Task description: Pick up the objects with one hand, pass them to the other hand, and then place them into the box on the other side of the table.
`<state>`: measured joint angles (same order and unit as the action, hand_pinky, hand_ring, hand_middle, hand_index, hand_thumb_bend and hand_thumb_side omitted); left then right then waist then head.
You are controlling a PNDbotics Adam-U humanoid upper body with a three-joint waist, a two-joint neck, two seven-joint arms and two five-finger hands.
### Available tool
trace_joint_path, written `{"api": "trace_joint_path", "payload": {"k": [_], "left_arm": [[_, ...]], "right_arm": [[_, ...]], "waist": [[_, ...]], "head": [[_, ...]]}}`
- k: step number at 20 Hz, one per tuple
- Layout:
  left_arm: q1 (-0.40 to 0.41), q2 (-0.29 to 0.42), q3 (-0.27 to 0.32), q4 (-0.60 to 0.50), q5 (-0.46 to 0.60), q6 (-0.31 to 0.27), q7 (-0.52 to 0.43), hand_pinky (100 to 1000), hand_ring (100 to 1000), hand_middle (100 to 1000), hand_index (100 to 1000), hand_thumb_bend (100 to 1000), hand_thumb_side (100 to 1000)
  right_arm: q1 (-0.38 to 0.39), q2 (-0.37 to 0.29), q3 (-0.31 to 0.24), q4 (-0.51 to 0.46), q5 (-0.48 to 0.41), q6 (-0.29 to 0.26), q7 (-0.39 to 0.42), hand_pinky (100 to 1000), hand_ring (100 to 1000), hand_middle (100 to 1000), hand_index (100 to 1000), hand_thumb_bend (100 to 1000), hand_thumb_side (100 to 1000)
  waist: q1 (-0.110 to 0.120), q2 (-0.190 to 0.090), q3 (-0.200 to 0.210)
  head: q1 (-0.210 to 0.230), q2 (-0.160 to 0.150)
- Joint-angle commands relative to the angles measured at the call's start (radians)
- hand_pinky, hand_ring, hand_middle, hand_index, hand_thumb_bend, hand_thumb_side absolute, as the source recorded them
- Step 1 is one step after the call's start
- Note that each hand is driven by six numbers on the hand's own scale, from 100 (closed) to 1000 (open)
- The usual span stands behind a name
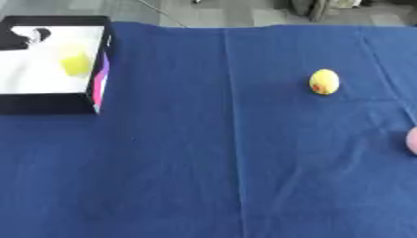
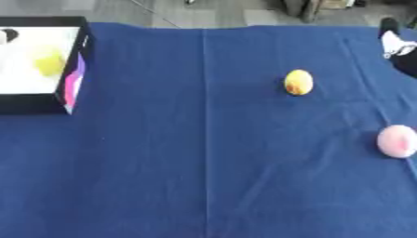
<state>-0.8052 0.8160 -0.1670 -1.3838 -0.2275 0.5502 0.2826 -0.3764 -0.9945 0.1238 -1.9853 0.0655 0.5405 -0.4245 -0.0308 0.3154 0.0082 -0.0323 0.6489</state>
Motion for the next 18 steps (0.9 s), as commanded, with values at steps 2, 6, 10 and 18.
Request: {"api": "trace_joint_path", "payload": {"k": [2,6,10,18], "left_arm": [[0.051,0.074,0.019,-0.286,0.215,-0.012,0.121,797,755,667,837,750,484],[0.119,0.075,0.030,-0.511,0.329,-0.040,0.164,800,765,685,862,773,507],[0.163,0.062,0.038,-0.609,0.374,-0.101,0.160,800,764,691,871,780,518],[0.223,0.036,0.036,-0.616,0.423,-0.272,0.123,798,758,690,868,788,512]], "right_arm": [[0.021,-0.091,-0.044,-0.015,-0.027,0.111,0.168,838,861,828,847,366,265],[0.045,-0.128,-0.071,-0.015,0.000,0.172,0.326,850,878,848,869,409,273],[0.074,-0.150,-0.087,-0.015,0.034,0.216,0.468,864,895,866,883,446,283],[0.133,-0.161,-0.127,-0.015,0.053,0.261,0.646,870,900,867,884,535,217]], "waist": [[0.004,-0.027,0.005],[0.006,-0.024,0.010],[0.009,-0.022,0.016],[0.012,-0.020,0.021]], "head": [[-0.060,-0.001],[-0.105,-0.009],[-0.140,-0.013],[-0.181,-0.011]]}}
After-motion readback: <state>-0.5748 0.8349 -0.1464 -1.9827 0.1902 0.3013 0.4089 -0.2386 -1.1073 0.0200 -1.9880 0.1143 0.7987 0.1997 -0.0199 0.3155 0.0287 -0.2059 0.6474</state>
